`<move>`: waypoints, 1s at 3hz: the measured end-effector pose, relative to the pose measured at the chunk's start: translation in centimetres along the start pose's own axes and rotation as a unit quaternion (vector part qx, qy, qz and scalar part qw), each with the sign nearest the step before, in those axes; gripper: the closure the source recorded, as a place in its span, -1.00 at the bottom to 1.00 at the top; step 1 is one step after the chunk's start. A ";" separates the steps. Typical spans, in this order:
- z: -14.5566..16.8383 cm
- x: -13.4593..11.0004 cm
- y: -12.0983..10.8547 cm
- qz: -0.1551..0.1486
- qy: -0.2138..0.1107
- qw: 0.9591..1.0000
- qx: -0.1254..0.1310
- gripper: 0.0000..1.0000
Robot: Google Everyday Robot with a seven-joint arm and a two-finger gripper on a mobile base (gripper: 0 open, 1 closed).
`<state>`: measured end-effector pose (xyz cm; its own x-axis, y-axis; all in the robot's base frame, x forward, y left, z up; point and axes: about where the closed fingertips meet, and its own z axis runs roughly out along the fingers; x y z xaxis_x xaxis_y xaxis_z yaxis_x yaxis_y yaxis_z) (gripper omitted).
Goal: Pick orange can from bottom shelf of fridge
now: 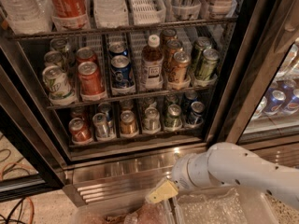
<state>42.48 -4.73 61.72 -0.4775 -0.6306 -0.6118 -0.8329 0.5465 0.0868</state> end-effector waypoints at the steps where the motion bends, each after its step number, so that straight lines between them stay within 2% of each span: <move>1: 0.1 -1.3 -1.2 0.055 -0.080 0.995 0.037 -1.00; 2: 0.2 -4.6 -2.5 0.094 -0.177 0.976 0.080 -1.00; 3: 0.2 -4.5 -2.5 0.094 -0.176 0.977 0.080 -1.00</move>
Offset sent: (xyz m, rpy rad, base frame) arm 0.0631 0.0181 0.0349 0.4130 -0.2852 -0.4113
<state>46.76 -3.09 64.08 -0.4686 -0.2969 -0.8320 -0.6719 0.7313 0.1174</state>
